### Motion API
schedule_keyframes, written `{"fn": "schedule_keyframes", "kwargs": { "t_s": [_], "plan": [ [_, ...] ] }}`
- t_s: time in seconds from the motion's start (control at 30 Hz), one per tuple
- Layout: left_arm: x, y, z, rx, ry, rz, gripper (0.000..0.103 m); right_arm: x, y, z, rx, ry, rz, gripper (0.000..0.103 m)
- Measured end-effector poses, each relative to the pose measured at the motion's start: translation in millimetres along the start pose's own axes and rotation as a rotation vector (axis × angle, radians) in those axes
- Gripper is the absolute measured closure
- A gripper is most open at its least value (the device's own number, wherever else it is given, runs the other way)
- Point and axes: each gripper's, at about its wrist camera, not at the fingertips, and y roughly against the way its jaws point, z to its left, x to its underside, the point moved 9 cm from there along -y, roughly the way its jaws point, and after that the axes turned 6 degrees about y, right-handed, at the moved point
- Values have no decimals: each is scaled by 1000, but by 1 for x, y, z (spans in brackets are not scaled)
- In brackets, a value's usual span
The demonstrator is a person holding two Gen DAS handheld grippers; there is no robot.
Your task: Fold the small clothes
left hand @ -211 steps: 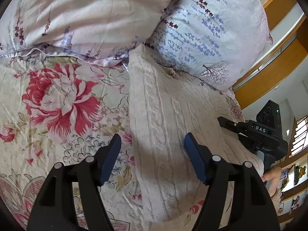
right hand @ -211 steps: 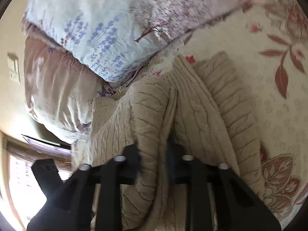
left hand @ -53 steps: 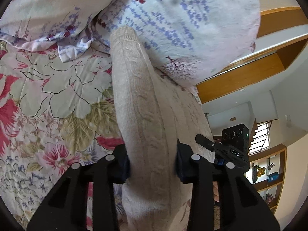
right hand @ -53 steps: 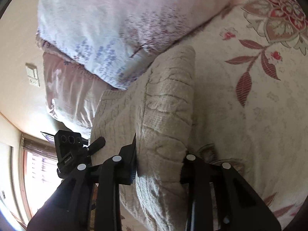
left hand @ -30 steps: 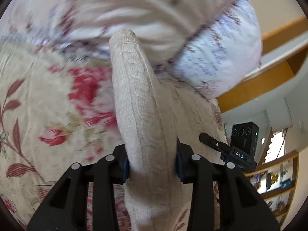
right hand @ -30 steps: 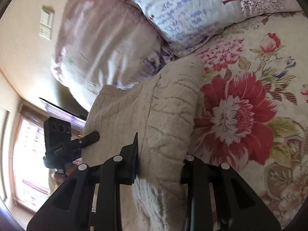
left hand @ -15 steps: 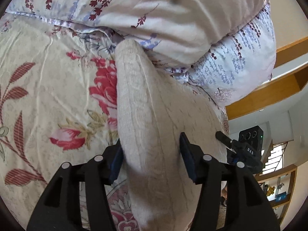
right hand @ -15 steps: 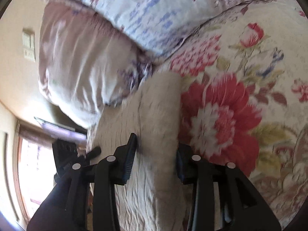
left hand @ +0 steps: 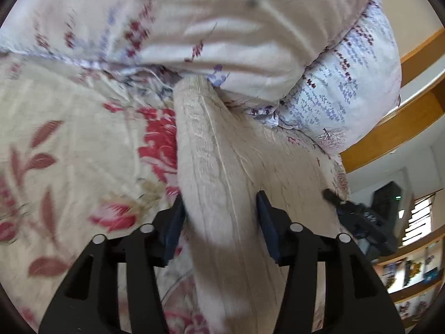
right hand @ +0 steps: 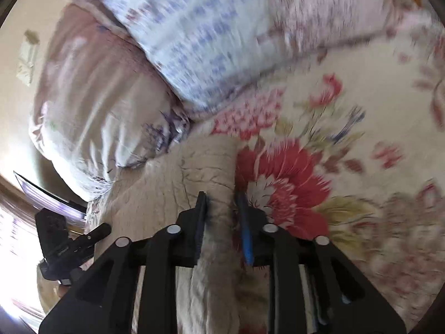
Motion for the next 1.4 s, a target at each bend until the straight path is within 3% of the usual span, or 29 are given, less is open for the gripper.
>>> {"fn": "schedule_keyframes", "kwargs": {
  "t_s": [0.13, 0.27, 0.43, 0.63, 0.73, 0.87, 1.03, 1.07, 1.1, 1.13, 1.17, 1.27, 1.4],
  "plan": [
    [15, 40, -7, -65, -73, -100, 38, 12, 44, 29, -64, 127, -77, 47],
    [41, 63, -17, -116, -147, -159, 32, 43, 60, 63, -111, 277, -55, 45],
    [61, 59, -22, -315, -272, -206, 31, 66, 53, 80, -51, 393, -31, 45],
    [64, 45, -17, -428, -334, -216, 27, 79, 34, 62, 106, 427, 21, 45],
    [67, 41, -15, -451, -354, -210, 25, 96, 18, 37, 139, 361, 105, 44],
    [68, 34, -9, -450, -339, -205, 22, 99, 22, 27, 86, 289, 84, 44],
    [68, 37, -3, -404, -271, -208, 16, 99, 26, 31, 146, 293, 83, 43],
    [70, 41, -2, -384, -249, -208, 16, 97, 32, 33, 160, 291, 65, 42],
    [72, 46, -1, -369, -233, -213, 16, 94, 41, 35, 174, 295, 29, 34],
    [75, 55, -1, -361, -225, -230, 16, 91, 46, 36, 195, 300, 1, 17],
    [78, 62, -1, -360, -226, -248, 16, 88, 57, 35, 235, 314, -47, 13],
    [89, 83, 3, -394, -223, -305, 9, 84, 84, 33, 314, 353, -154, 9],
    [105, 101, 4, -392, -200, -341, 6, 87, 103, 34, 368, 360, -224, 1]
  ]
}}
